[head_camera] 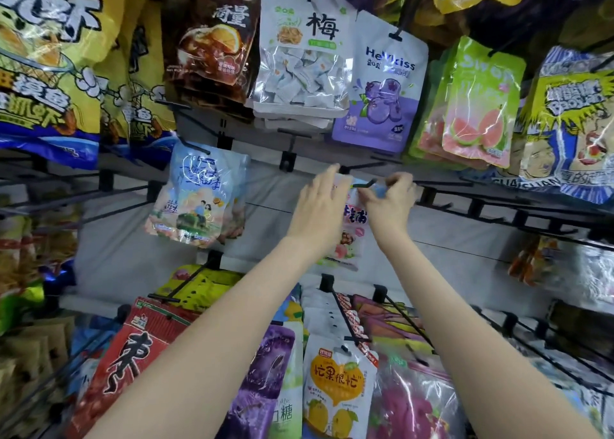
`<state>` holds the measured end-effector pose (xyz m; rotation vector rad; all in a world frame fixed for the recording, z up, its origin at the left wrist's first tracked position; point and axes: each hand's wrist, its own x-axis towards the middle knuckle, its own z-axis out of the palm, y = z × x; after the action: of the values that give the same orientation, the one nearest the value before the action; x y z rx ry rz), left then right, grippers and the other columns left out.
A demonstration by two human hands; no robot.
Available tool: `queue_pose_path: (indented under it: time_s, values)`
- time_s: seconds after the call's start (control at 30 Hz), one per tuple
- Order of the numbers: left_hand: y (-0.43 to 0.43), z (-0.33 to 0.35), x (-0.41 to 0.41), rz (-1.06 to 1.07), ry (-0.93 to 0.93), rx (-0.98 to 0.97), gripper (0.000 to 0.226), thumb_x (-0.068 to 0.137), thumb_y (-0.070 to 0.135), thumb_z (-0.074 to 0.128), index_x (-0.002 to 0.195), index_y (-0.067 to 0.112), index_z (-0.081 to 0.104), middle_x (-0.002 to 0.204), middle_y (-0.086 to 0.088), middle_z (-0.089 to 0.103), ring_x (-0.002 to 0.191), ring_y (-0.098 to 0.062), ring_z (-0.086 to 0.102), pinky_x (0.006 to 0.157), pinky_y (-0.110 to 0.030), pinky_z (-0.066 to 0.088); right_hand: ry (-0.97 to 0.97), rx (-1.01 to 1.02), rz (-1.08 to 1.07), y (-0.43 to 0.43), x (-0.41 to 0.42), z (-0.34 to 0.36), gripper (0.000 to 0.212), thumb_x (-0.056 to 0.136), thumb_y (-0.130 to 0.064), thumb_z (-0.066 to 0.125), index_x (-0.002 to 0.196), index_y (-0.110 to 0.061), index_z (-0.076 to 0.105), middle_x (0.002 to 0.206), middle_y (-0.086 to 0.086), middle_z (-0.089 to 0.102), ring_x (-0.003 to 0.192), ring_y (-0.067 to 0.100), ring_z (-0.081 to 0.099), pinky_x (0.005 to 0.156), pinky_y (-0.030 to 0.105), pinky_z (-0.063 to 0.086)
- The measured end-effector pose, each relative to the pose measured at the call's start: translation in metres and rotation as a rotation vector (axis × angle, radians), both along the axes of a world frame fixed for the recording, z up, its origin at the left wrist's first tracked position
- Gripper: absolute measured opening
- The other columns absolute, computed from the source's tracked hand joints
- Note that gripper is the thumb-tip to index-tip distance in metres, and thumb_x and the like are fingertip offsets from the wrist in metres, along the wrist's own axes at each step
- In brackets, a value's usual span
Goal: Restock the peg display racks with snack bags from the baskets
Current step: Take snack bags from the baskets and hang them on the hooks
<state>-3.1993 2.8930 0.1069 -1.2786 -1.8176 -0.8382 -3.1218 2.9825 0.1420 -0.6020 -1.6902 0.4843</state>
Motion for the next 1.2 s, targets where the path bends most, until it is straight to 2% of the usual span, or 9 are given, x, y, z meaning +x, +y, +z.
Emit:
queue_pose_path:
  time_s: [0.1,0.23,0.4,0.6,0.67,0.73,0.83,1.0,1.2]
  values:
    - [0.005,-0.016,-0.013,0.107,0.126,-0.184,0.081,0.068,0.017,0.078,0.141,0.006,0.044,0.152,-0.02,0.032,0.14,-0.035,0.032,0.109,-0.05,0.032,-0.157,0.229,-0.252,-0.003,-0.007,-0.018,0.04,0.086,-0.014,0.064,0.121,-0.001,0.049,0.132,0.019,0.041,0.119,0.034,0.036,0.085,0.035,0.024]
    - [0.01,-0.023,-0.026,0.219,0.155,-0.273,0.086,0.048,0.032,0.086,0.127,0.008,0.062,0.135,-0.016,0.055,0.123,-0.031,0.055,0.095,-0.048,0.048,-0.471,0.332,-0.2,0.01,-0.017,-0.043,0.053,0.093,-0.016,0.052,0.142,-0.01,0.035,0.153,0.009,0.027,0.139,0.031,0.023,0.108,0.043,0.018]
    - [0.019,-0.021,-0.035,0.211,0.136,-0.425,0.079,0.098,0.032,0.047,0.153,0.011,-0.005,0.16,-0.012,-0.013,0.148,-0.028,-0.009,0.118,-0.046,0.003,-0.628,0.358,-0.168,0.024,-0.02,-0.045,0.067,0.092,-0.021,0.054,0.15,-0.014,0.02,0.157,0.005,0.02,0.145,0.028,0.014,0.112,0.046,0.017]
    - [-0.007,-0.032,-0.019,0.082,-0.007,-0.39,0.069,0.096,0.025,0.048,0.153,0.013,0.01,0.161,-0.012,-0.003,0.148,-0.026,-0.004,0.12,-0.044,0.004,-0.531,0.347,-0.077,0.006,-0.009,-0.053,0.061,0.085,-0.011,0.052,0.143,-0.003,0.035,0.151,0.02,0.031,0.138,0.038,0.029,0.11,0.052,0.028]
    - [-0.029,-0.042,-0.005,-0.005,-0.067,-0.291,0.061,0.097,0.022,0.047,0.151,0.013,0.021,0.16,-0.012,0.008,0.148,-0.027,0.002,0.119,-0.042,0.004,-0.416,0.348,0.031,-0.018,0.005,-0.068,0.053,0.082,-0.007,0.05,0.133,0.006,0.046,0.139,0.026,0.045,0.127,0.043,0.043,0.108,0.04,0.031]
    - [-0.059,-0.061,0.012,-0.168,-0.152,-0.142,0.053,0.095,0.019,0.05,0.145,0.008,0.035,0.154,-0.013,0.029,0.146,-0.029,0.015,0.118,-0.041,0.011,-0.359,0.361,0.155,-0.052,0.027,-0.088,0.042,0.085,-0.004,0.051,0.126,0.004,0.053,0.126,0.018,0.055,0.119,0.028,0.048,0.102,0.013,0.025]
    - [-0.113,-0.108,0.041,-0.278,-0.203,0.027,0.046,0.091,0.024,0.045,0.131,0.003,0.053,0.132,-0.013,0.055,0.13,-0.029,0.042,0.11,-0.034,0.027,-0.374,0.307,0.328,-0.107,0.067,-0.125,0.036,0.091,-0.01,0.05,0.126,-0.009,0.055,0.115,-0.006,0.053,0.107,-0.002,0.043,0.091,-0.001,0.027]
    - [-0.189,-0.218,0.109,-0.192,-0.452,0.022,0.038,0.092,0.025,0.044,0.121,0.005,0.059,0.114,-0.007,0.064,0.108,-0.018,0.053,0.093,-0.027,0.039,-0.481,0.176,0.656,-0.164,0.124,-0.212,0.03,0.094,-0.018,0.05,0.121,-0.01,0.058,0.109,-0.007,0.058,0.1,-0.012,0.051,0.087,0.003,0.035]
    - [-0.241,-0.429,0.21,0.113,-0.999,-0.317,0.047,0.087,0.034,0.032,0.116,0.011,0.06,0.105,-0.01,0.065,0.096,-0.03,0.061,0.08,-0.038,0.049,-0.894,-0.226,0.924,-0.185,0.186,-0.43,0.03,0.089,-0.014,0.051,0.117,-0.01,0.062,0.104,-0.001,0.062,0.091,-0.003,0.053,0.079,0.004,0.039]
